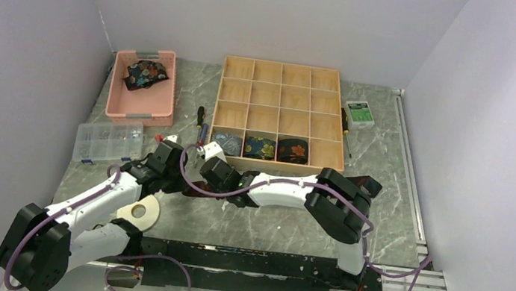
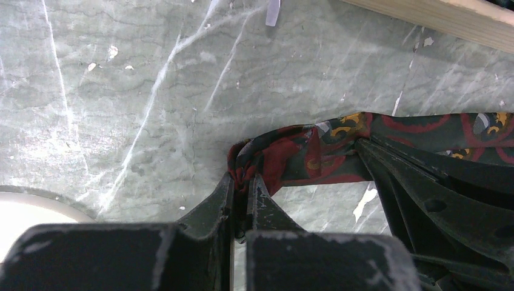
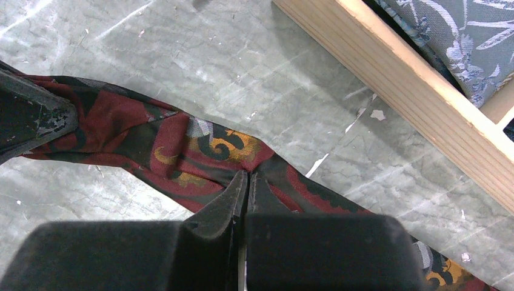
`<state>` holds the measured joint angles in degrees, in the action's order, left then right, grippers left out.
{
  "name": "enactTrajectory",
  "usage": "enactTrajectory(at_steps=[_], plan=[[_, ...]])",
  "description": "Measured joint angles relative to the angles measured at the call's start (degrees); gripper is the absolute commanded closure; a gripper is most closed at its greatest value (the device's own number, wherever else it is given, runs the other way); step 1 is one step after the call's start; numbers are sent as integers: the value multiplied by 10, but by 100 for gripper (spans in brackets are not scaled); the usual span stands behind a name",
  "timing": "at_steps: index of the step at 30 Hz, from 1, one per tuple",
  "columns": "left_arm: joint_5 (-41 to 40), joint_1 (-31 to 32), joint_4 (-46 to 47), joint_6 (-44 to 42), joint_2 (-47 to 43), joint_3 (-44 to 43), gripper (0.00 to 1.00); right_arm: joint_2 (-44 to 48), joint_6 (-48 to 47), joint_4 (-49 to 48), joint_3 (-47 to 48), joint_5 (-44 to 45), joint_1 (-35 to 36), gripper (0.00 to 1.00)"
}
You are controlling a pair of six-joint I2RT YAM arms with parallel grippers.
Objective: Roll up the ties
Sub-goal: Roll the tie at the center of the board.
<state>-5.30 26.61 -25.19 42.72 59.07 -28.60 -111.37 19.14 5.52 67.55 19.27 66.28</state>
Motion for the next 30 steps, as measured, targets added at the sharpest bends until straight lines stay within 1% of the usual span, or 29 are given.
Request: enactTrajectory(at_steps=[14, 23, 24, 25, 26, 27, 28, 30], plan=[[0, 0, 1, 0, 0, 0, 97, 35, 6, 13, -26, 0, 21, 100], [2, 1, 2, 0, 0, 0, 97, 36, 21, 12, -38, -3, 28, 100], [2, 1, 2, 0, 0, 0, 97, 36, 22, 12, -38, -3, 28, 94], [3, 1, 3, 0, 0, 0, 97, 36, 23, 12, -38, -3, 28, 84], [3, 1, 3, 0, 0, 0, 97, 36, 25, 12, -38, -2, 28, 70], [3, 1, 3, 0, 0, 0, 97, 36, 28, 12, -38, -2, 28, 62], [3, 1, 3, 0, 0, 0, 97, 36, 31, 13, -38, -2, 28, 57], [3, 1, 3, 0, 0, 0, 97, 37, 34, 16, -38, -2, 28, 54]])
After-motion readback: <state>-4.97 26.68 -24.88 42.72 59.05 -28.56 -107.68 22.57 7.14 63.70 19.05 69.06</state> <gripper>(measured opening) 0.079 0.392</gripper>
